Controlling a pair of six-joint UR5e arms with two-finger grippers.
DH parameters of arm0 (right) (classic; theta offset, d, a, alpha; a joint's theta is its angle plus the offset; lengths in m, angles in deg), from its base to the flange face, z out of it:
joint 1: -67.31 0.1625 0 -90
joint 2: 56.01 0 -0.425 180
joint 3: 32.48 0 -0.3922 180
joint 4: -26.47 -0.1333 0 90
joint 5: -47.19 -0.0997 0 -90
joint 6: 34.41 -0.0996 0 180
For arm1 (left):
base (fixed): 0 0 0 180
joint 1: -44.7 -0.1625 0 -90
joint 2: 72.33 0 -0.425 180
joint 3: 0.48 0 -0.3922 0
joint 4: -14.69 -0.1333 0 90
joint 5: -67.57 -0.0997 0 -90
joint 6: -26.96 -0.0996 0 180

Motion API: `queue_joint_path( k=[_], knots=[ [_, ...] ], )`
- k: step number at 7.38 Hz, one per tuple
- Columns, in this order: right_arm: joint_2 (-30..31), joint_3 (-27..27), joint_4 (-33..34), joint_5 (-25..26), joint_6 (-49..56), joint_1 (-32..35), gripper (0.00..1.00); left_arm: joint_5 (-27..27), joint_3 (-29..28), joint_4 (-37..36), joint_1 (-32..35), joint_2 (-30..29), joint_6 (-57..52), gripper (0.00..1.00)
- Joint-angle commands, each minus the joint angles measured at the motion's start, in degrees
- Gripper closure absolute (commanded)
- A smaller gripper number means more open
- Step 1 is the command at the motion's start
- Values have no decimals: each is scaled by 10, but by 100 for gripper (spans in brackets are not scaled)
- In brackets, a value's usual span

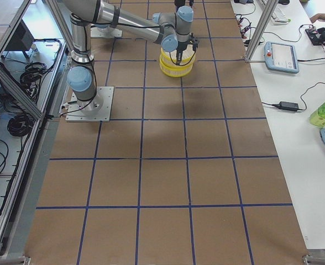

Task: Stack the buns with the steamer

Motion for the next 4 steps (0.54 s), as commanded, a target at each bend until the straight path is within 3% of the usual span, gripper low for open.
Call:
queue_joint_path(
  k=[1, 3, 4],
  knots=[
    [-5, 7, 11, 0, -1, 5, 93, -3, 6, -1, -13, -25, -6, 2],
    [-8, 12, 9, 9, 2, 10, 93, -13, 11, -1, -13, -45, -10, 2],
    [-8, 14, 9, 15, 0, 10, 78, -43, 11, -1, -13, -53, -10, 5]
  ],
)
